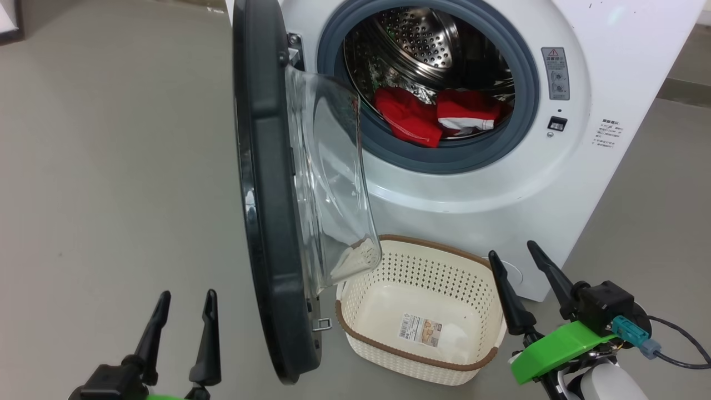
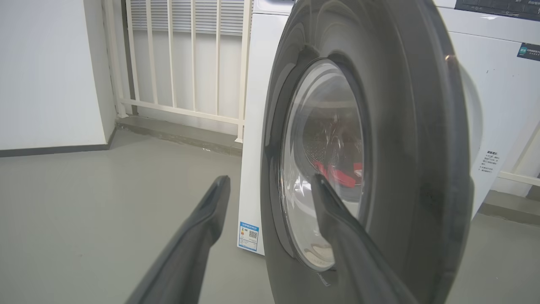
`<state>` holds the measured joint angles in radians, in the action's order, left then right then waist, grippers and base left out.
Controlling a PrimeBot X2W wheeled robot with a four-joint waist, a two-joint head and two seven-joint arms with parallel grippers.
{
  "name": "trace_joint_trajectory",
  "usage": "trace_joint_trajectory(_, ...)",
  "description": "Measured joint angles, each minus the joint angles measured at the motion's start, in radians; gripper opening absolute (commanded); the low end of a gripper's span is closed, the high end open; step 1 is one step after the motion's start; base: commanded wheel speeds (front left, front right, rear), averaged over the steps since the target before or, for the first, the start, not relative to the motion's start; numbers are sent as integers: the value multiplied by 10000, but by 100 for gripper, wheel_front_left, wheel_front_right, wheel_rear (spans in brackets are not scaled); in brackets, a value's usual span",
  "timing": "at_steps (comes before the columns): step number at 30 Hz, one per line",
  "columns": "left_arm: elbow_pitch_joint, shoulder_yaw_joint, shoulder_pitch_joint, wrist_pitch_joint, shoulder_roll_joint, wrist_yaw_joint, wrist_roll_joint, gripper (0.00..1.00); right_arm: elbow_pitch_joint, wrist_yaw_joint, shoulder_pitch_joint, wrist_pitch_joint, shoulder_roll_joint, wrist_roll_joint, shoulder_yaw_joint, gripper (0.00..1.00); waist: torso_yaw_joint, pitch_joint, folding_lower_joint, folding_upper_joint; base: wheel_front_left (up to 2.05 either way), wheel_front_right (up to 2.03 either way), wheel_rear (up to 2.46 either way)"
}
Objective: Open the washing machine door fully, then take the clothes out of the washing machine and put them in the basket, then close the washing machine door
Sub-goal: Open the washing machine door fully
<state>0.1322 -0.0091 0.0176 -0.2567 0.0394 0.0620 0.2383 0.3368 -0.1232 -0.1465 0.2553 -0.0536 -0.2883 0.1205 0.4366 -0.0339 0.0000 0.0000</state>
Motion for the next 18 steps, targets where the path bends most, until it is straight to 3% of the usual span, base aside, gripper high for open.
trace_joint_trajectory(18,109,84,-8,0,0,-13,341,100,155,0,-3,0,4,-10,196,100,-69,42,-1,0,0,0,0)
